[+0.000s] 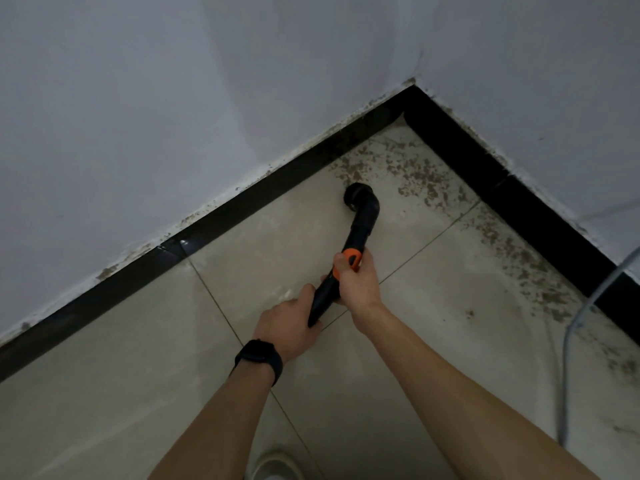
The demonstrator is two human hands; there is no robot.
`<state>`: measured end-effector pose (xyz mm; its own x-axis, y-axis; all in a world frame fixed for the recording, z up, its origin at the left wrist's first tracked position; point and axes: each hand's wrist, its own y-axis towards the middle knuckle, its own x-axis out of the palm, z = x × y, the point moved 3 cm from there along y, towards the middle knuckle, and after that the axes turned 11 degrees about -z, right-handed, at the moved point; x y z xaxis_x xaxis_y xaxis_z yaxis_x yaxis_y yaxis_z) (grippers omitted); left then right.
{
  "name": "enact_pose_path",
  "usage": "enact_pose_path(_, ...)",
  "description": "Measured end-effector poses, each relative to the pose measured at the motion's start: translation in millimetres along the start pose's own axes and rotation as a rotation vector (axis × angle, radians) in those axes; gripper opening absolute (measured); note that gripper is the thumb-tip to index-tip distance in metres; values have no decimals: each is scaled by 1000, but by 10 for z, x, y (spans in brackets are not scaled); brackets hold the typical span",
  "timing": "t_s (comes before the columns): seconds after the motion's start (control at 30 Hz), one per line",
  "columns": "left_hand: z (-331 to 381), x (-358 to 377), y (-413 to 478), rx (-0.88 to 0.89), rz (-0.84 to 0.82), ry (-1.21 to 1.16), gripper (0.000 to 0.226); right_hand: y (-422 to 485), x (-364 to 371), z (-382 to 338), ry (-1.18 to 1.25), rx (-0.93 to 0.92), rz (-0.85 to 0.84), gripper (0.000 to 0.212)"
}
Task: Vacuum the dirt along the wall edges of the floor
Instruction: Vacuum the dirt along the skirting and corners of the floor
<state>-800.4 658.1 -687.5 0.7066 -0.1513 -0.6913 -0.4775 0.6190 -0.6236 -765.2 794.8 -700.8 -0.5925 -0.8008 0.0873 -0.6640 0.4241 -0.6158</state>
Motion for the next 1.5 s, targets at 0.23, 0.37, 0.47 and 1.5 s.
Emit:
enact_pose_path(0.23, 4, -60, 73, -1, 33, -29, 33, 74, -4, -126, -36, 12, -23, 19)
enact_pose_path(0.37, -1, -87, 111, -6, 40, -37, 34, 133, 17, -187, -40, 20, -49, 22)
enact_pose_path(0.47, -12, -107, 147, -9, 44, -39, 36, 177, 27, -219, -45, 18, -58, 27)
enact_pose_path(1.5, -272, -321, 349, -34, 117, -75, 36, 468, 357, -419, -110, -41, -89, 31)
